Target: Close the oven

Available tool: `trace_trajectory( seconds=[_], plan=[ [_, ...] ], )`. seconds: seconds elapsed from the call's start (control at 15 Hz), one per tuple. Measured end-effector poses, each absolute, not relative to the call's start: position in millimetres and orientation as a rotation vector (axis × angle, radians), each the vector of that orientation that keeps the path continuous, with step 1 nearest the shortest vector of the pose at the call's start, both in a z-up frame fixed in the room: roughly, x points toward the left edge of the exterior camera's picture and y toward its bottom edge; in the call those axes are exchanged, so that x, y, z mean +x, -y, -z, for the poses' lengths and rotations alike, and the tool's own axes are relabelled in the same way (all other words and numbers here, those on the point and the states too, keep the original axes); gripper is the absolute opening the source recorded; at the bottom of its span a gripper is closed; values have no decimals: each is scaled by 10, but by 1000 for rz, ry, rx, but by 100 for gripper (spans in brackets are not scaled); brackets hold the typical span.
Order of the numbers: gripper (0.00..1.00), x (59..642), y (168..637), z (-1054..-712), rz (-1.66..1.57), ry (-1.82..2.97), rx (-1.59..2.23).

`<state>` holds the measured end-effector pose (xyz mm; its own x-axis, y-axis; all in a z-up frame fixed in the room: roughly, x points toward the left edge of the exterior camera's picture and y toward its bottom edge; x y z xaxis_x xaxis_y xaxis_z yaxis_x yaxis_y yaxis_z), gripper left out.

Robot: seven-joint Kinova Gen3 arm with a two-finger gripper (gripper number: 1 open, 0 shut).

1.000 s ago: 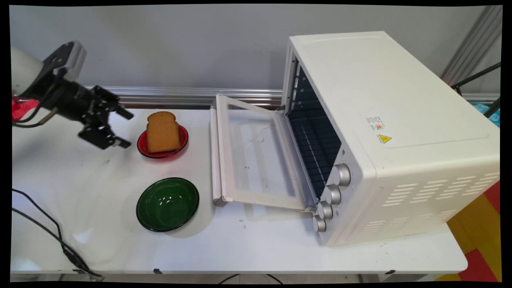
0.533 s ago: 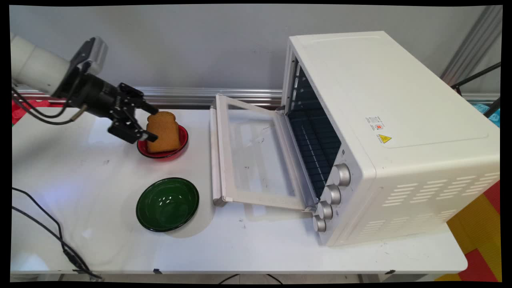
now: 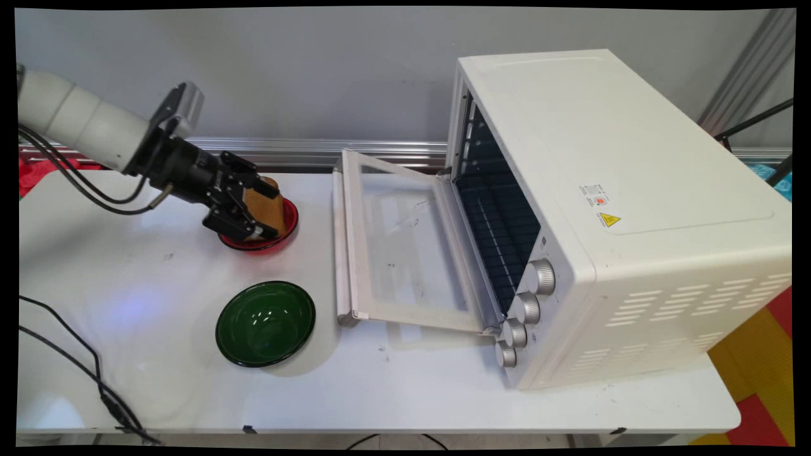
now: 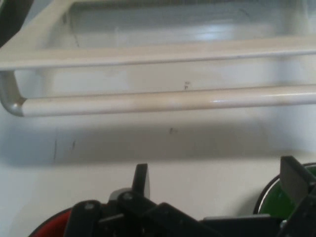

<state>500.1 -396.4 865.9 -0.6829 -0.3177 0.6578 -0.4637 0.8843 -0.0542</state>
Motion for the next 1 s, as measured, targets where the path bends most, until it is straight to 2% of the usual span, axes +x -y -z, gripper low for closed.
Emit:
trace_trajectory(
  seconds=[0.27,0.33,1.0],
  plan=[
    [100,4954,4014,-8527,-262,2368,550],
    [0,4946,4022,-8493,-254,2367,549],
    [0,4869,4156,-8202,-204,2365,552]
  ],
)
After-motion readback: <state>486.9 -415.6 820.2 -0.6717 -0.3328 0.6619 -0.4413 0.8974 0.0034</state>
